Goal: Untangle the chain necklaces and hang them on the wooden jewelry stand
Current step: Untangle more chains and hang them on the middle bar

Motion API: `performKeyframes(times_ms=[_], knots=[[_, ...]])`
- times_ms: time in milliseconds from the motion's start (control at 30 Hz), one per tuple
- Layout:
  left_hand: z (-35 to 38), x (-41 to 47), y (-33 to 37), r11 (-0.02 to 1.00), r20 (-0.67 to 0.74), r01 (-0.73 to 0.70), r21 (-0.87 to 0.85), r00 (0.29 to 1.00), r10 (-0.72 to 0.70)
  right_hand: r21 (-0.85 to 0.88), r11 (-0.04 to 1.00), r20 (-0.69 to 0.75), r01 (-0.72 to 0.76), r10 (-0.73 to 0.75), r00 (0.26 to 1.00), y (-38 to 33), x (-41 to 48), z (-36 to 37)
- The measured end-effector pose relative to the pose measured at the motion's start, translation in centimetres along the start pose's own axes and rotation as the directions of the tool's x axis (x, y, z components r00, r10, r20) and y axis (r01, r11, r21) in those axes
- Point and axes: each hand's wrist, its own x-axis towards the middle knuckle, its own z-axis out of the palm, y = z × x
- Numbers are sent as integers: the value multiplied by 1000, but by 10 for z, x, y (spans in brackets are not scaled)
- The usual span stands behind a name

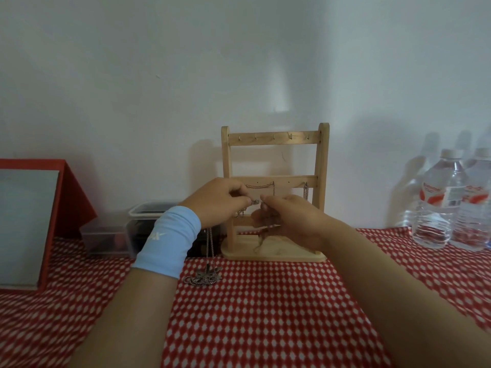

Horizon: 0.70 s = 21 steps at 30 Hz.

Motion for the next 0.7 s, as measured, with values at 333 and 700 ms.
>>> performKeyframes(times_ms=[333, 700], knots=[[1, -1, -2, 932, 8, 186, -310, 981, -193, -116, 993, 198, 16, 8, 980, -2, -4, -17], [-7, -1, -14, 928, -35, 163, -334, 982, -185, -448, 890, 239, -86, 212, 947, 2, -8, -33]])
